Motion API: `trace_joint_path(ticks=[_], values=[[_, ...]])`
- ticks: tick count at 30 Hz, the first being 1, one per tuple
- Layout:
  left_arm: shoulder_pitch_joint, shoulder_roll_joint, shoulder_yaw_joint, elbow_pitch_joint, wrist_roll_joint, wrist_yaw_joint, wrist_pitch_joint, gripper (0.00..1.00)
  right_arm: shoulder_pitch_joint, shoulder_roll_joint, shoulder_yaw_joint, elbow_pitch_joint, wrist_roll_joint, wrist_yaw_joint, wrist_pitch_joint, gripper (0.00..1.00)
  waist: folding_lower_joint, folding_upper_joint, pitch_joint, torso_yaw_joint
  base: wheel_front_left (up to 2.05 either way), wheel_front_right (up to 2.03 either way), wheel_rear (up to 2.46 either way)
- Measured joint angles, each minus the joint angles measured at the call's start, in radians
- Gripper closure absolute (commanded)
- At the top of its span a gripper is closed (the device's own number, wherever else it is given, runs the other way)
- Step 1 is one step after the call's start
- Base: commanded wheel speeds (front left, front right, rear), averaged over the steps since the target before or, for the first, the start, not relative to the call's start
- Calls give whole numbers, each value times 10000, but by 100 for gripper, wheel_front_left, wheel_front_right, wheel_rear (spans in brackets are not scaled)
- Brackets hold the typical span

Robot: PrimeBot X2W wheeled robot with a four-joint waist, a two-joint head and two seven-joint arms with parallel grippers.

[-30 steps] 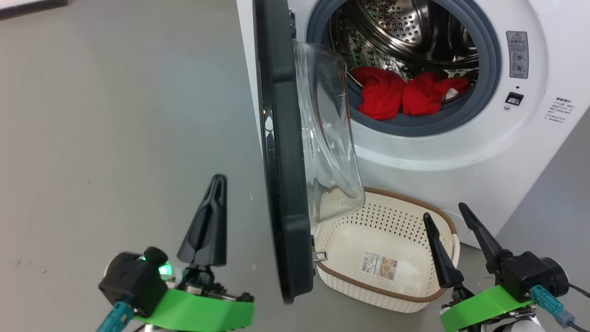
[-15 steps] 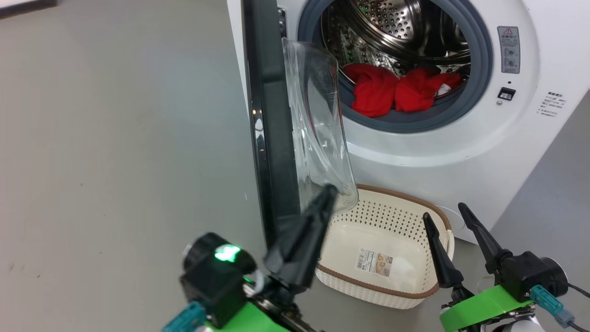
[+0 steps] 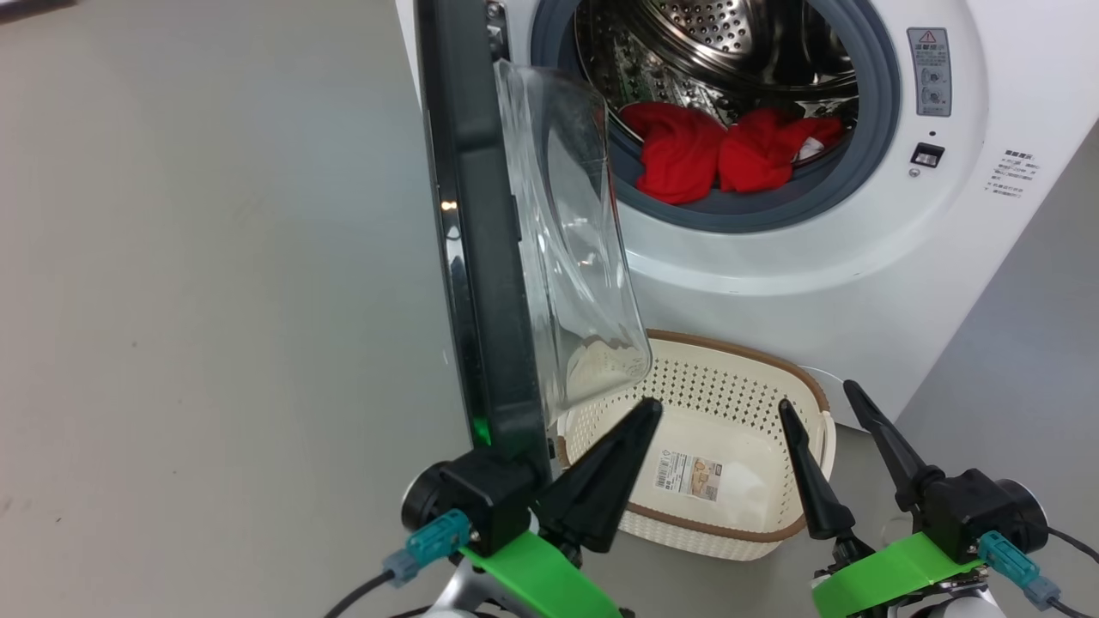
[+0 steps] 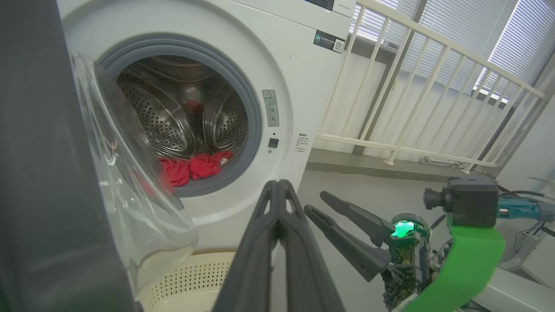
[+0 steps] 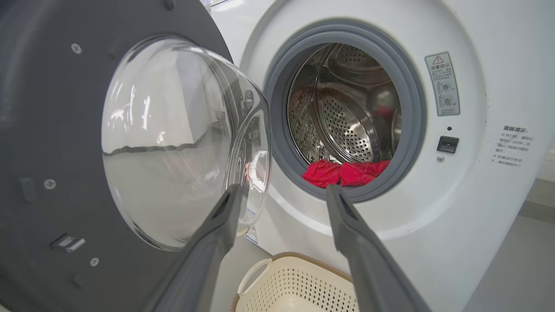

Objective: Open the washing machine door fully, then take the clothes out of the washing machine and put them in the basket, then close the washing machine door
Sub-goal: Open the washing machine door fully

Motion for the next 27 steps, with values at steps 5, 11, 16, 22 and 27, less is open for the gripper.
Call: trace_joint_path(ticks=[5,11,16,22,27], values=[[-144,-6,19,819,-31,339,-337,100,-6,0,84,38,10,0,0,0,-1,0,0,-77,0,0,0],[-286,-31,125,1425,-82,451,-688,100,-7,0,48,61,58,0,0,0,0,0,-3,-15,0,0,0],[-286,-6,295,1730,-86,612,-777,100,-6,-2,40,79,58,0,0,0,0,0,-4,162,0,0,0],[-281,13,360,1839,-86,732,-863,100,-4,0,46,111,58,0,0,0,0,0,-46,439,0,0,0],[-255,199,552,1778,-88,982,-949,100,-4,0,174,165,58,0,0,0,0,0,-55,570,0,0,0]])
